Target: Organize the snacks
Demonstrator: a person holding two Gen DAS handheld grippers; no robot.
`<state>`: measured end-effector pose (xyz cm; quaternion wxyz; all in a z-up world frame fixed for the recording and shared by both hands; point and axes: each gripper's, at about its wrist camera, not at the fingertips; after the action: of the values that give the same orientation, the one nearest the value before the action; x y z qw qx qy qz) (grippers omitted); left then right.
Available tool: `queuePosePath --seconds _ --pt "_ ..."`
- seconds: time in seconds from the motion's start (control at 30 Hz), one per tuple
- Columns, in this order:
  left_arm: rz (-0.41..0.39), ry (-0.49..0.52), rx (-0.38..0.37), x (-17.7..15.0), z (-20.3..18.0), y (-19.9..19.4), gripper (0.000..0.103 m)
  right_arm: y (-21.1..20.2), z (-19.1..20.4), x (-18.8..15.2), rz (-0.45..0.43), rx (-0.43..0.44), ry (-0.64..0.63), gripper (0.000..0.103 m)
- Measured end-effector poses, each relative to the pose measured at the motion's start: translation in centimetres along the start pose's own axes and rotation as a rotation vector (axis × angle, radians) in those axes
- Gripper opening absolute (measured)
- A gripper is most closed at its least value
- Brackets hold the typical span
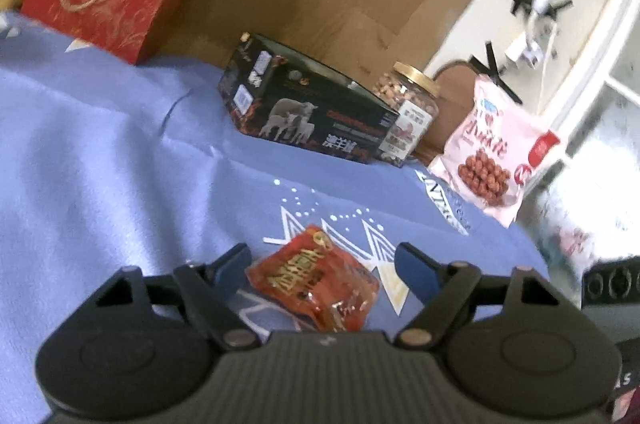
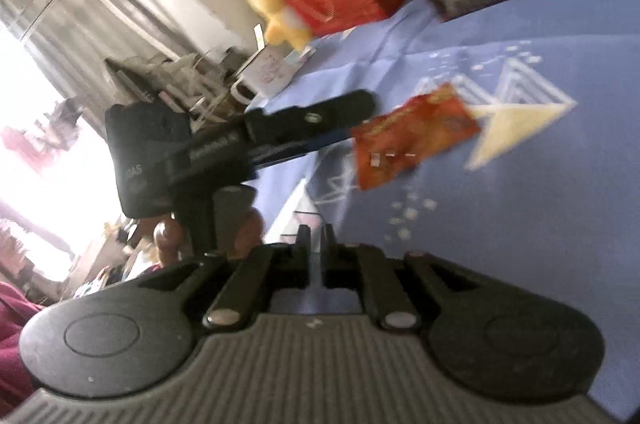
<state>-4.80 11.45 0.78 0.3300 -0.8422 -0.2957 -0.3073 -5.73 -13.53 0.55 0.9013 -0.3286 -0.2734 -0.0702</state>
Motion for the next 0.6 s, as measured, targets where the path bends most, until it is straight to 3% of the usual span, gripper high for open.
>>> queuePosePath --seconds 0.07,0.17,0.2,0.37,0.47,0.53,0.57,0.6 --pt "-0.009 -0.065 -0.009 0.2 0.9 -0.4 0.081 -1.0 -1.1 0.0 -0.033 -0.029 0.062 0.017" --pt "-0.018 -0.152 -0.037 0.1 1.8 -1.3 0.080 -2.0 -3.6 0.8 -0.072 -0.111 0.197 0.040" --pt "-0.017 -0.171 -0.047 0.1 1.9 -1.6 0.080 -2.0 -4.4 1.3 -0.078 -0.124 0.233 0.043" --pt "0.023 -0.231 -0.065 0.1 1.6 -1.0 0.080 -0.6 -7.4 3.5 -0.051 -0.067 0.379 0.040" --pt "0.057 -0.273 -0.099 0.1 1.6 0.3 0.055 0.8 -7.0 4.5 -0.066 -0.069 0.374 0.040" --pt "0.088 -0.308 -0.104 -0.3 1.7 1.5 0.018 1.3 -6.2 4.4 -0.087 -0.086 0.345 0.040" --pt "0.105 -0.318 -0.099 -0.5 1.7 1.9 0.010 1.4 -5.9 4.3 -0.095 -0.099 0.324 0.041" --pt "0.121 -0.335 -0.096 -0.9 1.7 2.4 0.009 1.1 -5.8 4.2 -0.104 -0.104 0.301 0.041"
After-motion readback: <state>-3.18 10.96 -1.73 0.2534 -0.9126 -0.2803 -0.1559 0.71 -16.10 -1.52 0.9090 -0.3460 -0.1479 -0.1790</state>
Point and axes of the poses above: each gripper's, at about its wrist camera, not at the fingertips, and y roughly the way its jaws point, z to its left, x to its top, and after that the axes turned 10 degrees about -x, right-handed
